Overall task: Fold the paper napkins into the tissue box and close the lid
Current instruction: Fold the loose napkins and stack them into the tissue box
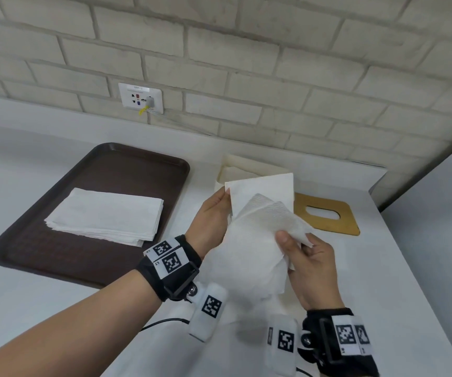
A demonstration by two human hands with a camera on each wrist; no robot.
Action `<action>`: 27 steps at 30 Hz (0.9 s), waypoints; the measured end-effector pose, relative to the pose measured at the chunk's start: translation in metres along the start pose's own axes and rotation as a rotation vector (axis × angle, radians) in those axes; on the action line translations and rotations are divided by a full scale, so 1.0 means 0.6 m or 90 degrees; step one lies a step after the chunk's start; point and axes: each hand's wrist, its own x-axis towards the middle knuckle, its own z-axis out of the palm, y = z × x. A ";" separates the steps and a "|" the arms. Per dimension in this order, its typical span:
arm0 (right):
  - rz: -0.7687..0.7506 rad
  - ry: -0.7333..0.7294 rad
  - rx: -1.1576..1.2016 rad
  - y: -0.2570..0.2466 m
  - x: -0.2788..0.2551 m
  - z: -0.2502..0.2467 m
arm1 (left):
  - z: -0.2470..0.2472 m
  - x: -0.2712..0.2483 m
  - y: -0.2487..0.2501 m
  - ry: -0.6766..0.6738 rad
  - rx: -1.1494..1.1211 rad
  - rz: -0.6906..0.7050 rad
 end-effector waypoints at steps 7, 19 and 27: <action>0.015 0.024 -0.017 0.012 -0.002 0.006 | 0.003 -0.012 0.013 -0.007 0.022 0.009; 0.009 0.030 -0.039 0.012 0.001 0.008 | -0.001 -0.002 -0.006 0.034 0.095 0.029; -0.009 0.089 -0.065 -0.014 -0.013 -0.036 | -0.022 0.022 0.005 0.100 -0.045 0.045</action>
